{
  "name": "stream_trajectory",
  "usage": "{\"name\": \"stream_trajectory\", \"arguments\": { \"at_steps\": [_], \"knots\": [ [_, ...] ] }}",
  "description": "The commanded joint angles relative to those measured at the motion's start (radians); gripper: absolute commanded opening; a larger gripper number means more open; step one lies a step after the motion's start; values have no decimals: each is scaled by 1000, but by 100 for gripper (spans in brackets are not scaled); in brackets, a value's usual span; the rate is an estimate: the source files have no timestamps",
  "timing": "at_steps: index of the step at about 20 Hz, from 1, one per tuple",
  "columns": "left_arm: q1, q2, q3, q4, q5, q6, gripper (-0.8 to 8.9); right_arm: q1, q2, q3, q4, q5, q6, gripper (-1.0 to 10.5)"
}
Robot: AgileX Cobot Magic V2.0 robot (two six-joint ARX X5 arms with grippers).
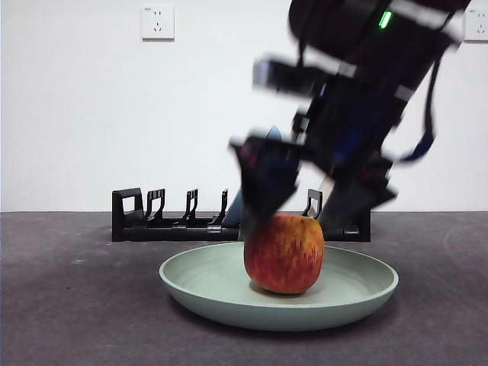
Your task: Take the green plate from the plate rack,put the plate on the table,take the apple from the table,put the apple in the plate
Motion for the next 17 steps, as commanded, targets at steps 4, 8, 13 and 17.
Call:
{"name": "stream_trajectory", "arguments": {
  "at_steps": [4, 8, 13, 17],
  "knots": [
    [2, -2, 2, -14, 11, -11, 250, 2, -340, -5, -349, -68, 25, 628],
    [2, -2, 2, -30, 165, -14, 247, 2, -585, -5, -605, -140, 56, 483],
    [2, -2, 2, -42, 278, -14, -9, 2, -740, -5, -732, -219, 58, -8],
    [2, -2, 2, -50, 286, -14, -3, 2, -774, -5, -723, -214, 84, 1]
  ]
}}
